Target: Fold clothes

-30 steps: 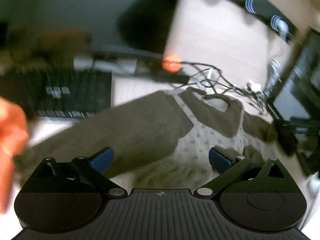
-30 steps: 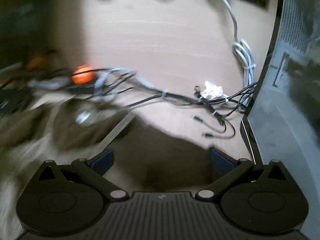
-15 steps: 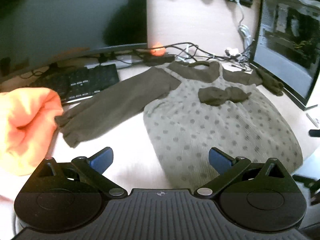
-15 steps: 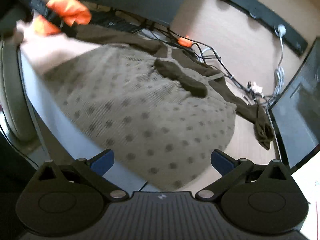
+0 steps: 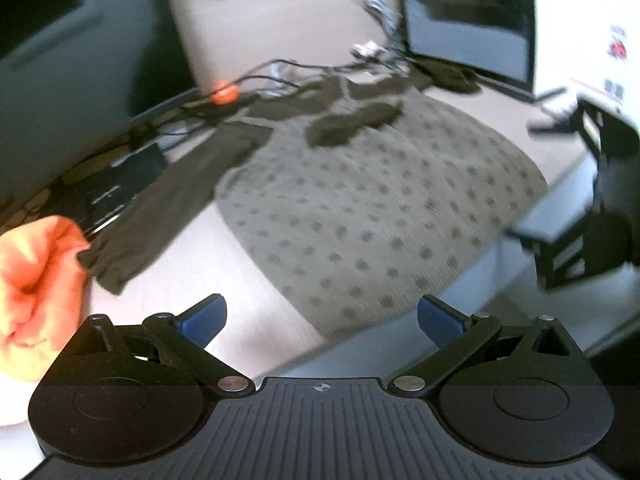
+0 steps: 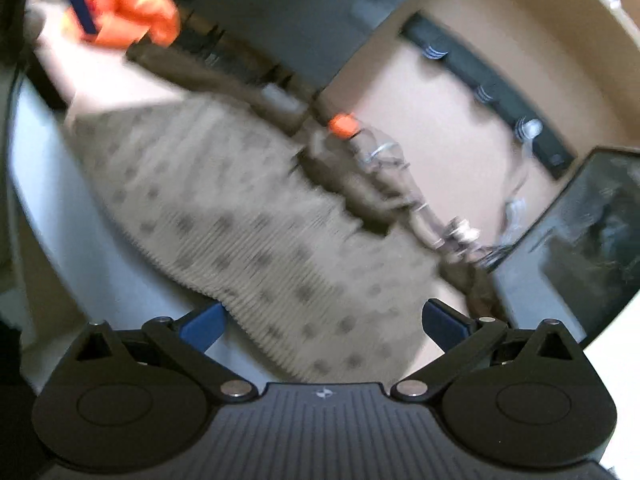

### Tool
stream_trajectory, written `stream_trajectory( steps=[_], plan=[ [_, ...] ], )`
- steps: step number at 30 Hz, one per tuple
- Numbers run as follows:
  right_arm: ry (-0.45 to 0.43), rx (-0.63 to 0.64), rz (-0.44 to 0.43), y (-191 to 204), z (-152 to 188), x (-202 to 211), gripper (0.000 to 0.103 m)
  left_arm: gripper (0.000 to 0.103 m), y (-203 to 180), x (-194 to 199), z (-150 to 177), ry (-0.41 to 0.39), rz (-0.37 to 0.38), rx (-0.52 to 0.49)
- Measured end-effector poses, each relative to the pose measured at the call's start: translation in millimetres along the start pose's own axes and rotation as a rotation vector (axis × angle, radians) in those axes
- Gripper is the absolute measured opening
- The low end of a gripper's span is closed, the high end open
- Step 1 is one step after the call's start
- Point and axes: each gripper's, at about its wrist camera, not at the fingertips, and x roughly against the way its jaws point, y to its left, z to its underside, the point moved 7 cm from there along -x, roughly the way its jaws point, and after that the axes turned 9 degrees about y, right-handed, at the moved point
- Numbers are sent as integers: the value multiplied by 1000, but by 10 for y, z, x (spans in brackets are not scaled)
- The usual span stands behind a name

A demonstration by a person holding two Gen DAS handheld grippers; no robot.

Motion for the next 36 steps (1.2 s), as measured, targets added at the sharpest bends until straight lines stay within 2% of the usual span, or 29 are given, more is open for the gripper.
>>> stream_trajectory(
  steps=[5,8,11,13,14,16,19,21,23,26,30,33,36],
  plan=[
    [10,-79,55,-229,-182,-74,103,103,-184,-183,-24,25,25,-89],
    [16,-127,71,-328,-265,-107,103,103,-278,-327,-82,26,4,-146],
    [14,-133,91,-398,-307,-132,103,103,-332,-429,-175,6,-46,-198],
    [20,-120,86,-406,-288,-144,103,103,-279,-473,-229,-5,-122,-220],
    [22,-114,75,-403,-269,-138,103,103,-214,-489,-260,-8,-168,-222],
    [19,-91,-42,-286,-227,-48,103,103,-37,-498,-328,-15,-253,-210],
    [38,-20,-204,-22,-134,65,103,103,264,-449,-444,-20,-292,-134],
    [62,30,-237,173,-47,41,103,103,398,-378,-510,-34,-219,-57],
    [90,2,-255,228,0,-58,103,103,442,-316,-538,-44,-117,10],
    [121,-28,-267,273,47,-195,103,103,330,-264,-490,-40,-7,30],
    [99,-39,-255,256,4,-176,103,103,76,-213,-347,-31,26,-43],
    [34,-62,-196,124,-116,-92,103,103,-75,-196,-241,-15,50,-91],
    [17,-99,-128,-35,-230,-135,103,103,-208,-227,-149,9,54,-156]
  ],
)
